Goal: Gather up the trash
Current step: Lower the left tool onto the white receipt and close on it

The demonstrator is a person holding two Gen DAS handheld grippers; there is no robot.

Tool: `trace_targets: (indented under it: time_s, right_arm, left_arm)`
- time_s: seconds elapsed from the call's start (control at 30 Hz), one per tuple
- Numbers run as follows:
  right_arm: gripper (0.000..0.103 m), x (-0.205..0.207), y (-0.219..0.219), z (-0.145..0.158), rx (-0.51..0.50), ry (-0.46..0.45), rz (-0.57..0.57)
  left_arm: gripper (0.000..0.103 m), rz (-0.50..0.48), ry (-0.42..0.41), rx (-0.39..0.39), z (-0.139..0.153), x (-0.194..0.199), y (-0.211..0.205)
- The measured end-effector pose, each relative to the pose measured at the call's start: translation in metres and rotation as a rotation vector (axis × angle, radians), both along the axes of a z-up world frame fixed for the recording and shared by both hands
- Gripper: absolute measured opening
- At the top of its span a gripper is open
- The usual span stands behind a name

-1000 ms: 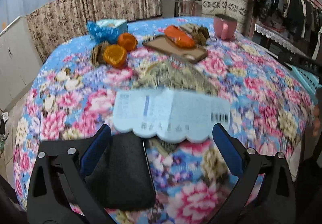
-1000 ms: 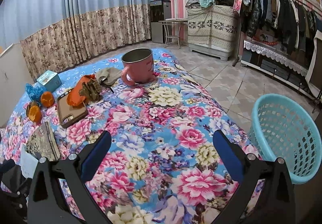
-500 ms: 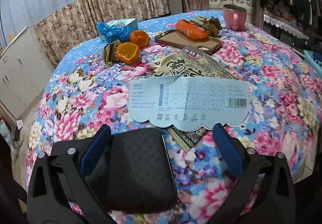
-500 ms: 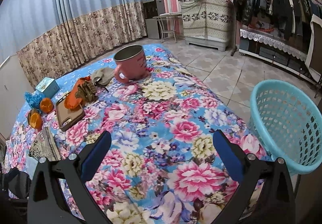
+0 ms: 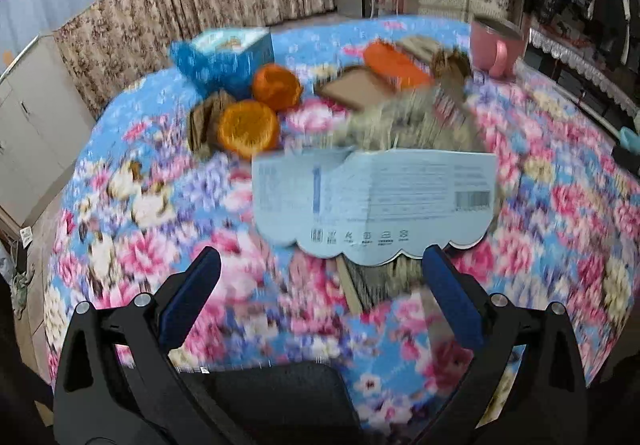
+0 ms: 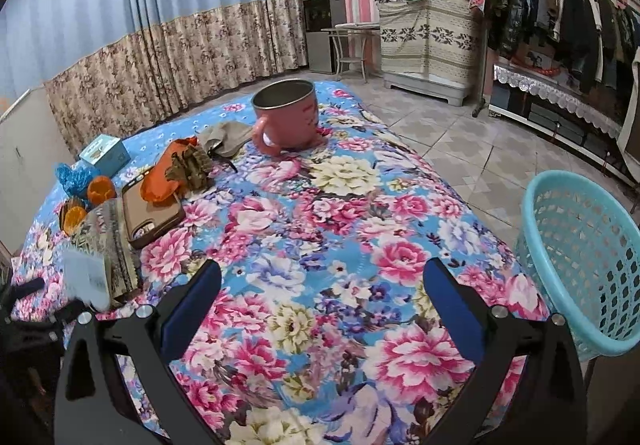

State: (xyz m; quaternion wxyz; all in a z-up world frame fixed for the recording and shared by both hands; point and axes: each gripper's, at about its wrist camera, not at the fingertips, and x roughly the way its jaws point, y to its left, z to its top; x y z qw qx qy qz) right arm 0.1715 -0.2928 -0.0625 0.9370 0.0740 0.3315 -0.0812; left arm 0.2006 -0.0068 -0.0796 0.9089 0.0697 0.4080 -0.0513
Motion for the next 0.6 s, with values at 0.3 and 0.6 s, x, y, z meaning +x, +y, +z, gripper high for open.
trace_targets:
  time_s: [0.3,0.6]
  right_arm:
    - [0.099,0.003,0.0,-0.004,0.009,0.017,0.004]
    - [0.099,0.01,-0.001,-0.009,0.033,0.031,0.003]
  left_arm:
    - [0.077,-0.073,0.051,-0.12,0.005,0.036,-0.015]
    - [0.03,-0.132,-0.01,-0.054,0.01,0.025,-0.029]
